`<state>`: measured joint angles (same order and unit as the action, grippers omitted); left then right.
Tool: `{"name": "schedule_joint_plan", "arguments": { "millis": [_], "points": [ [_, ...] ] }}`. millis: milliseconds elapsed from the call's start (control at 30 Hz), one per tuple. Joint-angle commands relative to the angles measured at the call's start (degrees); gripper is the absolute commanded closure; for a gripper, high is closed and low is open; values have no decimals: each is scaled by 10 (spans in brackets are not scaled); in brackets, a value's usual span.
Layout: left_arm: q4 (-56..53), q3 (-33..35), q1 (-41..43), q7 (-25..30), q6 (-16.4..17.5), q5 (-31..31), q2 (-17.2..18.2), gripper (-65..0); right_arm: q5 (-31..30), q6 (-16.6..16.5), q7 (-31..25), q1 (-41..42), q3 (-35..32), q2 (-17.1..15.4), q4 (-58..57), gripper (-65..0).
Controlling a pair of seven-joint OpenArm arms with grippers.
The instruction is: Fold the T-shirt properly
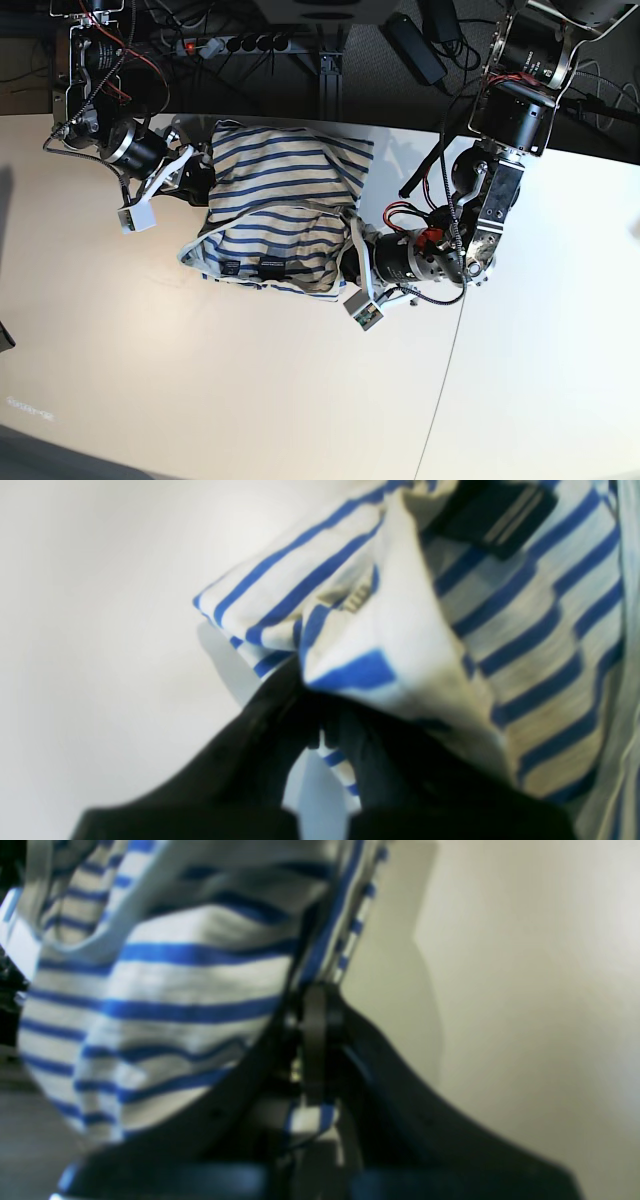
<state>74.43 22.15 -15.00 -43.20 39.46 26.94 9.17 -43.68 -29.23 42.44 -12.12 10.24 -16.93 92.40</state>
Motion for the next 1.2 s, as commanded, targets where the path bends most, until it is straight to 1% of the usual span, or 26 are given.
{"name": "schedule_joint_plan", "arguments": {
  "millis": [0, 100, 167, 267, 333, 433, 533, 600, 700, 767, 867, 967, 1033, 1167],
  "points": [
    [8, -1, -20, 14, 5, 10, -8, 0, -13, -38, -13, 3, 4, -1, 14, 0],
    [8, -1, -31, 12, 5, 8, -16, 0, -13, -38, -12, 3, 7, 7, 14, 0],
    [8, -1, -40, 5, 5, 6, -15, 0, -9, -38, -12, 3, 9, 9, 14, 0],
    [8, -14, -52, -47, 5, 7, -14, 0, -2, -38, -12, 3, 26, 7, 15, 0],
    [9, -32, -58, -83, 5, 22, -14, 0, -3, -38, -12, 3, 49, 7, 15, 0],
    [9, -74, -59, -125, 5, 66, -14, 0, -4, -38, -8, 3, 86, 7, 15, 0],
    [9, -112, -57, -172, 5, 111, -10, 0, -26, -38, 25, 1, 112, 4, 15, 0],
    [9, -132, -49, -193, 5, 157, 0, 0, -43, -38, 35, -10, 121, -3, 16, 0],
    [9, -151, -26, -216, 5, 226, 25, 0, -60, -38, 35, -42, 125, -18, 26, 0],
    [9, -159, -8, -229, 5, 247, 42, 0, -64, -38, 35, -60, 125, -24, 35, 0],
    [17, -169, 22, -246, 5, 282, 69, 0, -65, -38, 34, -83, 126, -24, 53, 0],
    [57, -180, 67, -257, 5, 299, 93, 0, -65, -38, 34, -107, 126, -24, 73, 0],
    [100, -195, 101, -256, 5, 299, 105, 0, -65, -38, 35, -119, 126, -23, 82, 0],
    [195, -243, 166, -257, 5, 299, 119, 0, -64, -38, 36, -125, 126, -23, 88, 0]
  ]
}}
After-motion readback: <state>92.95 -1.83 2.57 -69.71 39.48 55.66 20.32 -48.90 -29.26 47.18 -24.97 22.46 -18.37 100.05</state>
